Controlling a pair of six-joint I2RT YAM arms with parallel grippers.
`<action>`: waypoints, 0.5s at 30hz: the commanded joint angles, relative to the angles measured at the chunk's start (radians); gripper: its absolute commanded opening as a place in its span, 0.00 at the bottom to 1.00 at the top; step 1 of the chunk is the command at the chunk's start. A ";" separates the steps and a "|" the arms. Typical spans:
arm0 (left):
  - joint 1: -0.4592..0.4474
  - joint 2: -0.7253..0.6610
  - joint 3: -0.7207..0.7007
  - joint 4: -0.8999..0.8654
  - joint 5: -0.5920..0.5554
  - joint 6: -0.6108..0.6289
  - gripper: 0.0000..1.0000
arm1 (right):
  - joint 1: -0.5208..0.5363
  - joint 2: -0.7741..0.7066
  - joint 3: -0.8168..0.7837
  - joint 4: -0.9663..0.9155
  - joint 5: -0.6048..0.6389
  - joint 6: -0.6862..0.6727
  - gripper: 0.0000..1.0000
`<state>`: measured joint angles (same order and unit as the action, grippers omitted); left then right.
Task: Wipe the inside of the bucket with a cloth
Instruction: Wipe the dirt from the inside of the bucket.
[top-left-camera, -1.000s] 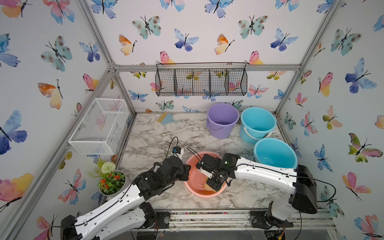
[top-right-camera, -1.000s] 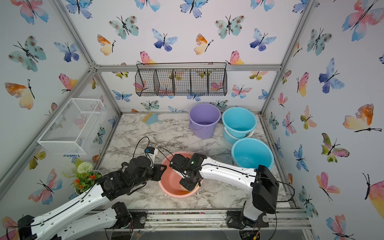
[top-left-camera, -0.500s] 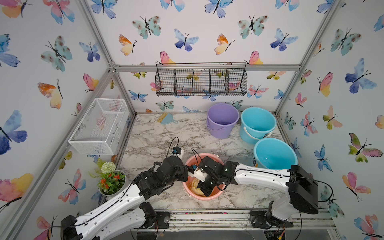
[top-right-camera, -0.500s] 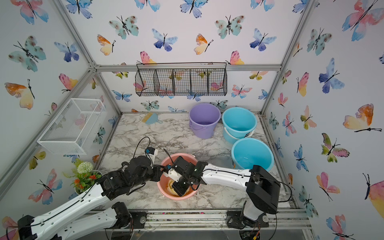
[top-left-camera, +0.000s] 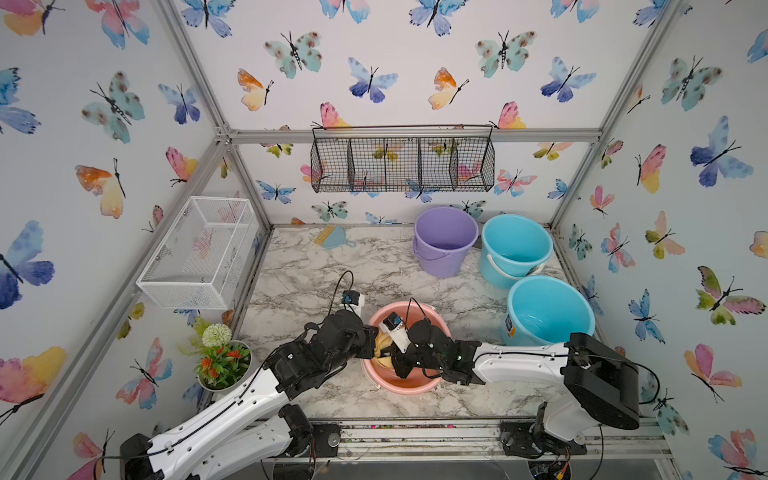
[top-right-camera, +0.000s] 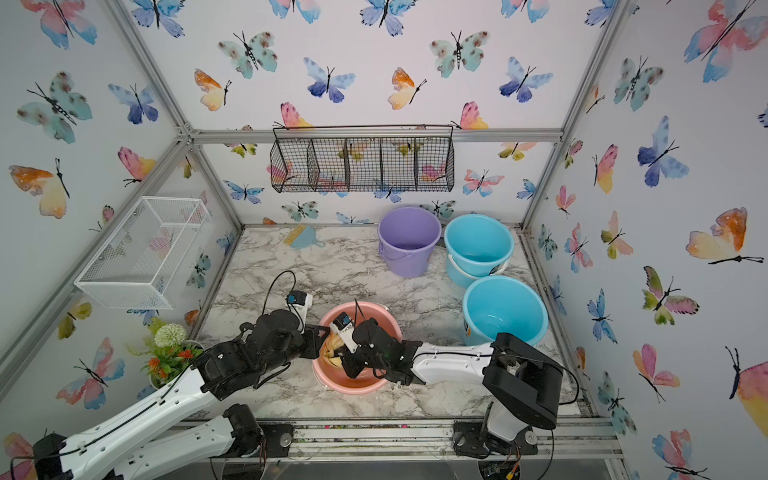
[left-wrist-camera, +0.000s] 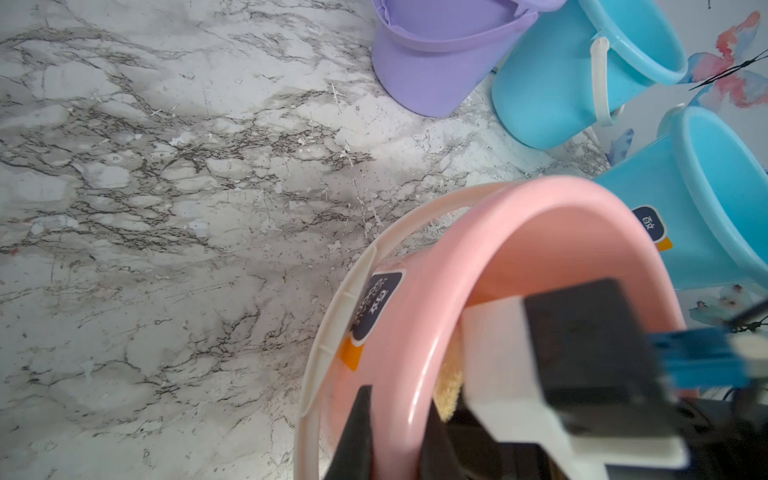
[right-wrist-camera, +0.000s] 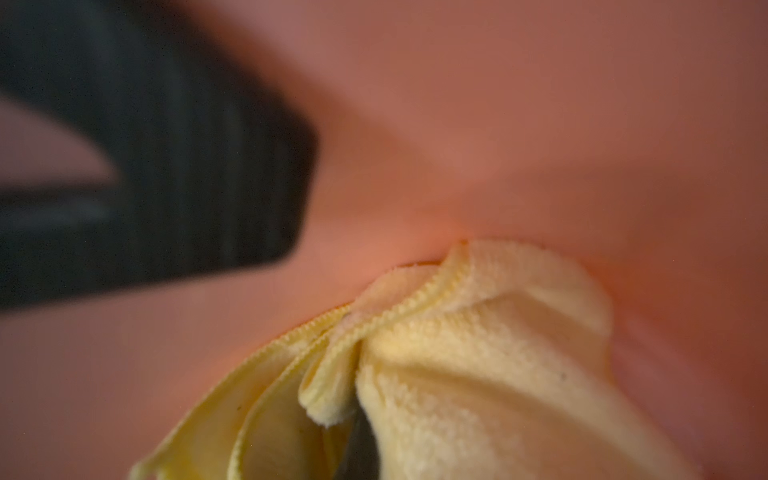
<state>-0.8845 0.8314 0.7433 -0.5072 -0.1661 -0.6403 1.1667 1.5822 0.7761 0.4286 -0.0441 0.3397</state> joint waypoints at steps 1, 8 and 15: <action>-0.009 0.011 0.005 0.061 0.055 -0.030 0.00 | 0.007 0.031 -0.021 0.268 0.119 -0.030 0.02; -0.009 0.006 0.002 0.061 0.060 -0.032 0.00 | 0.007 0.091 0.074 0.139 0.371 -0.129 0.02; -0.008 -0.005 -0.005 0.055 0.054 -0.035 0.00 | 0.008 0.115 0.167 -0.182 0.662 -0.290 0.02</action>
<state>-0.8768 0.8330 0.7425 -0.4904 -0.2039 -0.6476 1.1801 1.6894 0.9016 0.3603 0.4107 0.1432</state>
